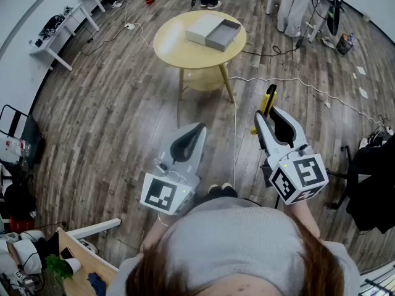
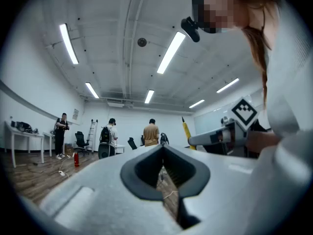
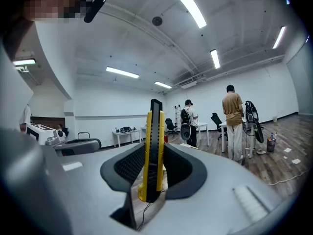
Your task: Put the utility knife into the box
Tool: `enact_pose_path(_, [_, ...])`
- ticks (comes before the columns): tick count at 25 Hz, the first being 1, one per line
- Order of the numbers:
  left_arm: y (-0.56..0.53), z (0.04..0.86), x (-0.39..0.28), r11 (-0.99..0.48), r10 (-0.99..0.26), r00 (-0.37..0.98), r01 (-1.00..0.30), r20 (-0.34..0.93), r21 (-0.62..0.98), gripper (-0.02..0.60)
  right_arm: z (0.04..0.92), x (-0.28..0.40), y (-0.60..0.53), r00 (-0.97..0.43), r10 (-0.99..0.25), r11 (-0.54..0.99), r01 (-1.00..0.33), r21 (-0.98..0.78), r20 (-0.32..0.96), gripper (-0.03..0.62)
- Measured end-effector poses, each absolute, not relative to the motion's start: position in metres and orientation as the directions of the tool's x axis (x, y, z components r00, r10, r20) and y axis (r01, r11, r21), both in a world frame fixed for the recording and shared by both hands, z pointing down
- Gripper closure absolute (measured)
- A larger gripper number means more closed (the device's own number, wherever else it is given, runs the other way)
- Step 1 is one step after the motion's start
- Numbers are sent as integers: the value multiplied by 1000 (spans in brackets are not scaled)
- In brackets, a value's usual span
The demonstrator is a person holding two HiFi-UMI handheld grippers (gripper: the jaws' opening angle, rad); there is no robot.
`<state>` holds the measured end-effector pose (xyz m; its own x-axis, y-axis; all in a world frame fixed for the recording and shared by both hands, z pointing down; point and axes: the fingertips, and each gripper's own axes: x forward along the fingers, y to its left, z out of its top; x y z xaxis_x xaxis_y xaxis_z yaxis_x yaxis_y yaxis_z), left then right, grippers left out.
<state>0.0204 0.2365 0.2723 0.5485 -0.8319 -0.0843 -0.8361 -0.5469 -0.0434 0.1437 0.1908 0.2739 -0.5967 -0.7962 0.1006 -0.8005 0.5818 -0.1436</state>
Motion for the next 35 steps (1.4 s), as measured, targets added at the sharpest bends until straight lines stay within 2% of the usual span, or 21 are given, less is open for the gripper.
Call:
enact_pose_path(22, [251, 275, 14, -545, -835, 545, -838, -76, -17, 578, 270, 129, 209, -608, -790, 598, -793, -118, 81, 473])
enact_pose_path(35, [239, 279, 35, -537, -838, 536, -843, -98, -19, 578, 277, 145, 197, -631, -769, 620, -775, -119, 102, 473])
